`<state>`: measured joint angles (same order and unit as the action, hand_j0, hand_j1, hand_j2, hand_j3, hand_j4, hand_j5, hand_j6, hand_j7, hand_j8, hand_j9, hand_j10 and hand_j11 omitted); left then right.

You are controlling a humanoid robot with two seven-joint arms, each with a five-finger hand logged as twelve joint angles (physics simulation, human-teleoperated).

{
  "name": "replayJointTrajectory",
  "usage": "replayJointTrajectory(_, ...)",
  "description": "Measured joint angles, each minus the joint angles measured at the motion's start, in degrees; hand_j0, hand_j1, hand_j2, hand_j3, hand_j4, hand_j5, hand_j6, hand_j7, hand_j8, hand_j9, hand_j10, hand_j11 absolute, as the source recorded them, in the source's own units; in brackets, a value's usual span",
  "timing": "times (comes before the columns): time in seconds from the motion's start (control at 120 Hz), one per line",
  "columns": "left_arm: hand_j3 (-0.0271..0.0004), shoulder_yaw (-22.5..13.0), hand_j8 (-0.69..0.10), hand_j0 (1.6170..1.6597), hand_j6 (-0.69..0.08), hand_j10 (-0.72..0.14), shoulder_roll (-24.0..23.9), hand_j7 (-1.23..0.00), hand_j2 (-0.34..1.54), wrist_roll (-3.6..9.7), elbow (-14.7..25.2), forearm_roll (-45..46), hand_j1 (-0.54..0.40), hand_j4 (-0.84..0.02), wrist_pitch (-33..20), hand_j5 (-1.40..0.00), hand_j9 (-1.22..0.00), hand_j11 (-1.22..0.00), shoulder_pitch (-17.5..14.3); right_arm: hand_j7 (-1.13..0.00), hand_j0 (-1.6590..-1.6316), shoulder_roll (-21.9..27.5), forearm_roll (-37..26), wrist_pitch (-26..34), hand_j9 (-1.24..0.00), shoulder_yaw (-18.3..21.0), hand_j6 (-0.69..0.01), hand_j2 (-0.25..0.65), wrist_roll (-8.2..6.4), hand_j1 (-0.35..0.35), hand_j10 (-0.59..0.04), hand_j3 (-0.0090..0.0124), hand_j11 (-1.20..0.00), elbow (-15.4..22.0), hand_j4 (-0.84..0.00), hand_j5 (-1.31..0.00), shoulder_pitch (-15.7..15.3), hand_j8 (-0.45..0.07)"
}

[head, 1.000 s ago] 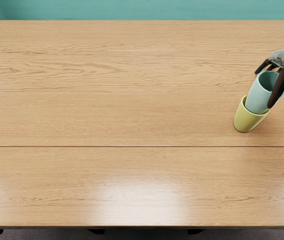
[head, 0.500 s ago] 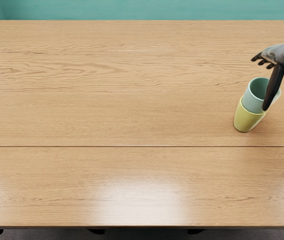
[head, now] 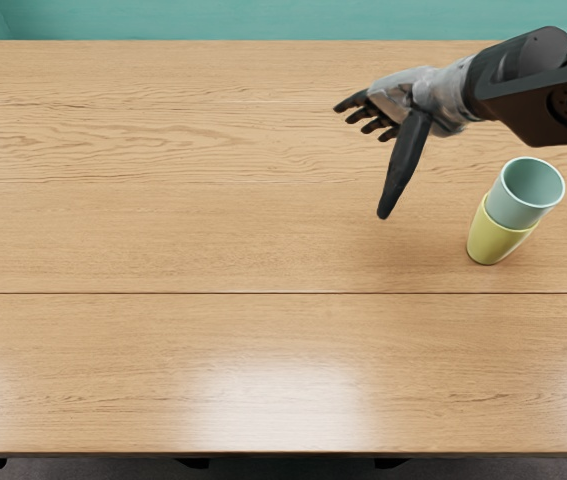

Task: Pick up cup and place in cup with right hand

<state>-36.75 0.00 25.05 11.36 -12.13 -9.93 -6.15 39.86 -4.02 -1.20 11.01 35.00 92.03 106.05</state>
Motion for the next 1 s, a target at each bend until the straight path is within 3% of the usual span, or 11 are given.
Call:
replayJointTrajectory(0.1, 0.0, 0.0, -0.001, 1.6581, -0.001, 0.0, 0.0, 0.0, 0.0, 0.0, 0.0, 0.0, 0.349, 0.0, 0.0, 0.0, 0.0, 0.0, 0.0, -0.04, -1.658, -0.1, 3.5, -1.0, -0.04, -5.3, -0.032, -0.006, 0.0, -0.313, -0.031, 0.0, -0.04, 4.0, -0.032, -0.04, -2.1, -0.032)
replayJointTrajectory(0.158, 0.0, 0.0, 0.0, 1.6581, -0.001, 0.0, 0.0, 0.0, 0.0, 0.0, 0.0, 0.0, 0.349, 0.0, 0.0, 0.0, 0.0, 0.0, 0.0, -0.04, -1.6581, 0.0, 5.0, -3.9, -0.04, -9.8, -0.033, -0.006, 0.0, -0.312, -0.032, 0.0, -0.04, 5.4, -0.033, -0.04, -5.5, -0.033)
replayJointTrajectory(0.292, 0.0, 0.0, -0.001, 1.6581, -0.001, -0.001, 0.0, 0.0, 0.0, 0.0, 0.0, 0.0, 0.349, -0.001, 0.0, 0.0, 0.0, 0.0, 0.0, -0.05, -1.6581, 3.4, 8.6, -17.0, -0.05, -20.8, -0.038, -0.007, 0.0, -0.305, -0.038, 0.0, -0.05, 6.8, -0.038, -0.05, -15.2, -0.038)
replayJointTrajectory(0.392, 0.0, 0.0, 0.0, 1.6581, 0.0, 0.0, 0.0, 0.0, 0.0, 0.0, 0.0, 0.0, 0.349, 0.0, 0.0, 0.0, 0.0, 0.0, 0.0, -0.06, -1.6581, 7.4, 11.8, -27.4, -0.06, -25.8, -0.045, -0.009, 0.0, -0.297, -0.044, 0.0, -0.06, 7.1, -0.044, -0.06, -20.2, -0.044)
replayJointTrajectory(0.508, 0.0, 0.0, 0.0, 1.6581, 0.0, 0.0, 0.0, 0.0, 0.0, 0.0, 0.0, 0.0, 0.349, 0.0, 0.0, 0.0, 0.0, 0.0, 0.0, -0.06, -1.6581, 10.2, 14.3, -31.7, -0.06, -28.5, -0.049, -0.01, 0.0, -0.291, -0.049, 0.0, -0.06, 7.1, -0.049, -0.06, -25.1, -0.049)
replayJointTrajectory(0.7, 0.0, 0.0, 0.0, 1.6581, 0.0, 0.0, 0.0, 0.0, 0.0, 0.0, 0.0, 0.0, 0.349, 0.0, 0.0, 0.0, 0.0, 0.0, 0.0, -0.07, -1.6581, 18.8, 19.1, -33.5, -0.07, -30.1, -0.056, -0.011, 0.0, -0.283, -0.056, 0.0, -0.07, 7.0, -0.056, -0.07, -31.0, -0.056)
replayJointTrajectory(1.0, 0.0, -0.1, 0.0, 1.6581, 0.0, 0.0, 0.0, 0.0, 0.0, 0.0, 1.1, -0.1, 0.349, 0.0, 0.2, 0.0, 0.0, 0.0, 0.0, -0.07, -1.6581, 28.1, 20.2, -33.8, -0.07, -30.4, -0.052, -0.011, 0.0, -0.286, -0.053, 0.0, -0.07, 6.8, -0.052, -0.07, -34.2, -0.052)
